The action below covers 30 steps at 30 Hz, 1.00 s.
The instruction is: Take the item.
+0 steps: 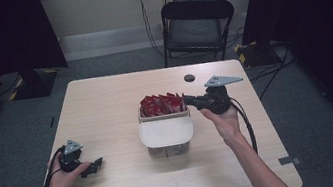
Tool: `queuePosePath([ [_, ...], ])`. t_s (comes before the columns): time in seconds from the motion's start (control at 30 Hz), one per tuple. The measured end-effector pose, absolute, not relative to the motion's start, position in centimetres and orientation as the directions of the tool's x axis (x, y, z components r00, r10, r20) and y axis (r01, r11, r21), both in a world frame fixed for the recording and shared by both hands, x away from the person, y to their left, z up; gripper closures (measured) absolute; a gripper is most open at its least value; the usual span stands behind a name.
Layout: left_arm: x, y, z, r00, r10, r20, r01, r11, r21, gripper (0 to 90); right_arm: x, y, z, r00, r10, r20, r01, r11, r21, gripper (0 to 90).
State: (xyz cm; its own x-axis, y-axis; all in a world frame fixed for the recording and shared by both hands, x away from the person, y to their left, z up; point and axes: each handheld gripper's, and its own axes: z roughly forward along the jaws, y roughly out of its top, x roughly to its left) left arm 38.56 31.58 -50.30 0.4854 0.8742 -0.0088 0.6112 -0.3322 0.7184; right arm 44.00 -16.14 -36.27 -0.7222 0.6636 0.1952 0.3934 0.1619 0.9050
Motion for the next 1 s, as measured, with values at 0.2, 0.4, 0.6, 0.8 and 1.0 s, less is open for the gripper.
queuePosePath([
  [0.2, 38.6, 31.6, -50.3, 0.486, 0.874, -0.009, 0.611, -0.332, 0.718, 0.2, 43.9, -16.4, -35.8, -0.720, 0.664, 0.202, 0.388, 0.144, 0.910, 90.0],
  [0.4, 38.6, 31.6, -50.3, 0.486, 0.874, -0.009, 0.611, -0.332, 0.718, 0.2, 43.6, -16.6, -35.1, -0.725, 0.658, 0.202, 0.377, 0.134, 0.917, 90.0],
  [0.6, 38.6, 31.6, -50.3, 0.486, 0.874, -0.009, 0.611, -0.333, 0.718, 0.2, 43.5, -16.7, -34.7, -0.725, 0.658, 0.203, 0.367, 0.121, 0.922, 90.0],
  [0.8, 38.6, 31.6, -50.3, 0.485, 0.874, -0.009, 0.611, -0.332, 0.719, 0.2, 43.3, -17.3, -34.1, -0.719, 0.666, 0.197, 0.355, 0.110, 0.928, 90.0],
  [1.0, 38.6, 31.6, -50.3, 0.485, 0.874, -0.009, 0.611, -0.332, 0.719, 0.2, 43.3, -17.6, -33.8, -0.716, 0.668, 0.201, 0.350, 0.095, 0.932, 90.0],
])
